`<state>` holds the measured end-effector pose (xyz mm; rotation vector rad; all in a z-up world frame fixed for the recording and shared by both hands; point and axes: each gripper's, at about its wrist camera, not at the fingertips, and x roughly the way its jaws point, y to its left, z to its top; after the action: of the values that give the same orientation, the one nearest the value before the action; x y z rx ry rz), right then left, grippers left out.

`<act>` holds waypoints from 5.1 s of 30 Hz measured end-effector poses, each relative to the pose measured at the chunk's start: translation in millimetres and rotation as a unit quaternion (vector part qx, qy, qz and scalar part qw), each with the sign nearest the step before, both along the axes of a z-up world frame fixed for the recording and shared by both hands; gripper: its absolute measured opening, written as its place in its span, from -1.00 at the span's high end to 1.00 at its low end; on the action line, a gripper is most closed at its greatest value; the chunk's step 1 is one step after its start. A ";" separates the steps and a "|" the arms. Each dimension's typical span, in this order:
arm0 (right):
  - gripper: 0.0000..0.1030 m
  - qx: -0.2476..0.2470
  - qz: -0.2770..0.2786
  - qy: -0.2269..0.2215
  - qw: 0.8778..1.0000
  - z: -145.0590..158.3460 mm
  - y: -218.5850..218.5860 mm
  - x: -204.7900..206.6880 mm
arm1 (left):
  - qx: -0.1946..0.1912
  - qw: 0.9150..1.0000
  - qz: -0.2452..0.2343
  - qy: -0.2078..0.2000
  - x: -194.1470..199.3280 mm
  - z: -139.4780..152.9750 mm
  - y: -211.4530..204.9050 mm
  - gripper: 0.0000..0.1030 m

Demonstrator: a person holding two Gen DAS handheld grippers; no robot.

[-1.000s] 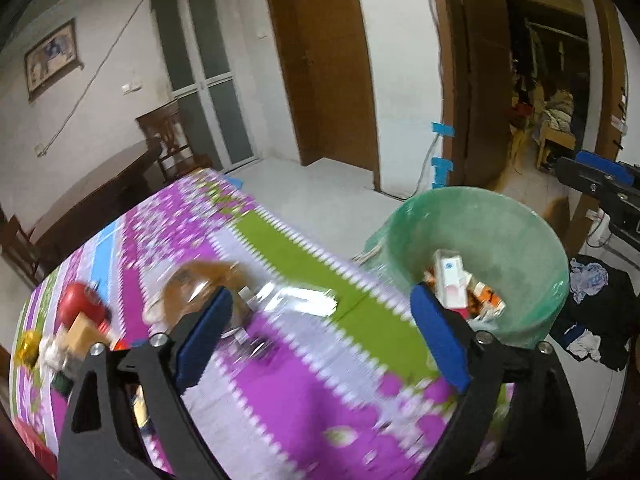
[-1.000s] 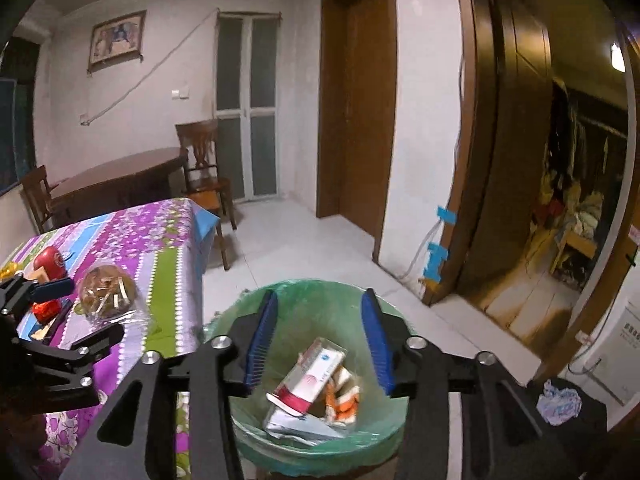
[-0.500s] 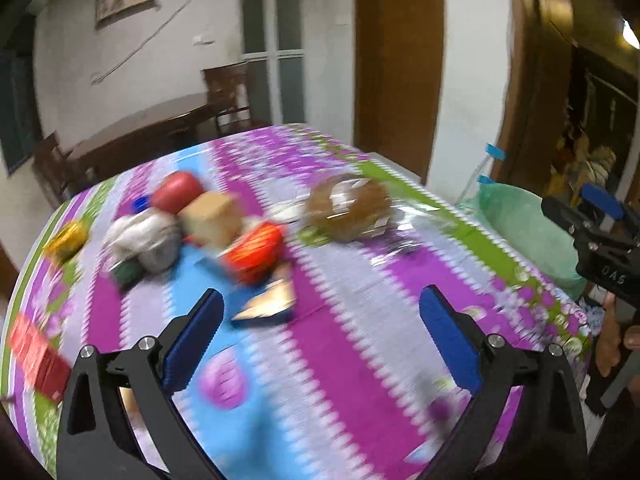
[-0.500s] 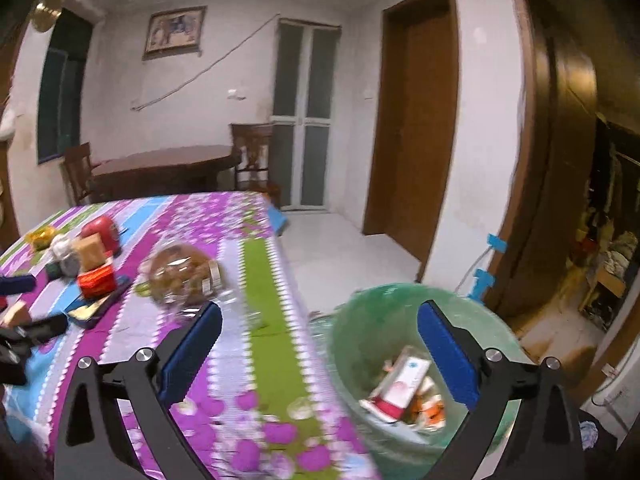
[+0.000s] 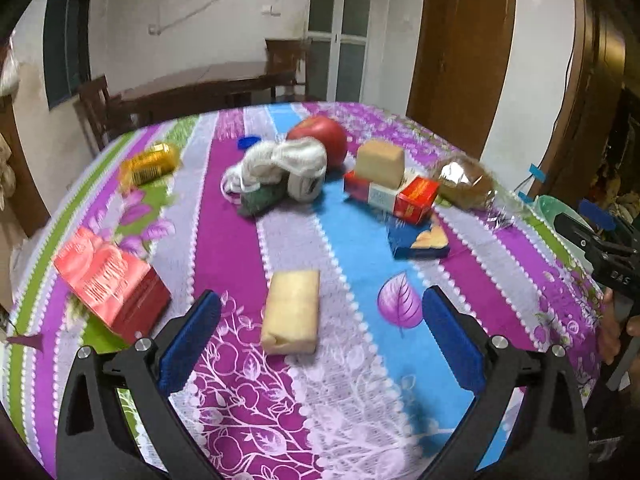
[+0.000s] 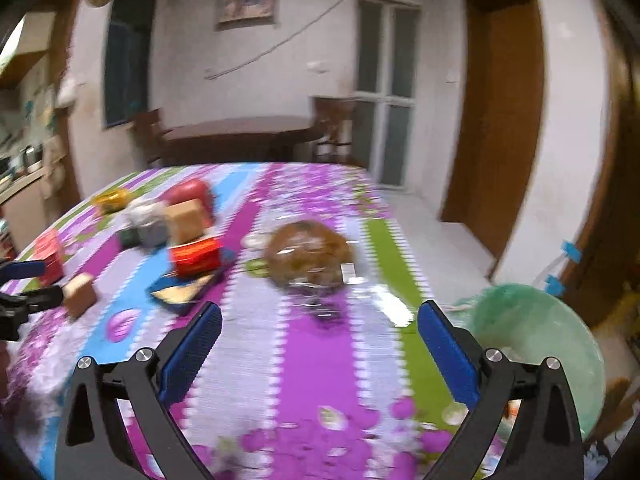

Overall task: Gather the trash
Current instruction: 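Grasp the red cigarette box with the right gripper while the left grasps the pale sponge block, then lift and carry the red box and sponge block over the green bin, then open the right gripper to drop the red box while the left drops the sponge into the bin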

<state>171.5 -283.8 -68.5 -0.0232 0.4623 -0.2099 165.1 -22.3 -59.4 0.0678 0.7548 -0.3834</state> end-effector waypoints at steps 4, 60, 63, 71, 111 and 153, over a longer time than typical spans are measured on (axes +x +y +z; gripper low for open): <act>-0.90 -0.013 0.068 0.033 0.997 2.8 27.7 27.2 | -0.017 0.999 0.007 0.041 15.5 -13.4 4.0 -0.88; -0.12 -0.734 -0.033 -0.071 0.674 -81.7 114.8 10.9 | -0.092 0.990 0.022 0.100 43.8 -31.6 19.7 0.35; -0.12 -0.555 -0.025 -0.053 0.830 -29.6 92.9 -0.4 | -0.095 0.990 0.021 0.101 44.2 -31.7 20.0 0.35; -0.13 -0.373 -0.019 -0.060 0.926 0.5 87.5 -53.4 | -0.080 0.992 0.021 0.098 44.6 -31.3 14.9 0.35; -0.13 -0.030 -0.016 -0.074 0.997 40.4 20.0 -114.2 | 0.051 0.992 0.065 -0.092 -32.6 69.5 -52.5 0.39; -0.13 0.087 -0.251 -0.032 0.963 82.4 -214.2 -208.3 | 0.024 0.949 -0.313 -0.029 -24.6 61.1 -384.4 0.39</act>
<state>-36.8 -498.0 13.8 0.2753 0.4148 -0.6665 140.6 -406.7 1.7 0.3681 0.6726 -0.9634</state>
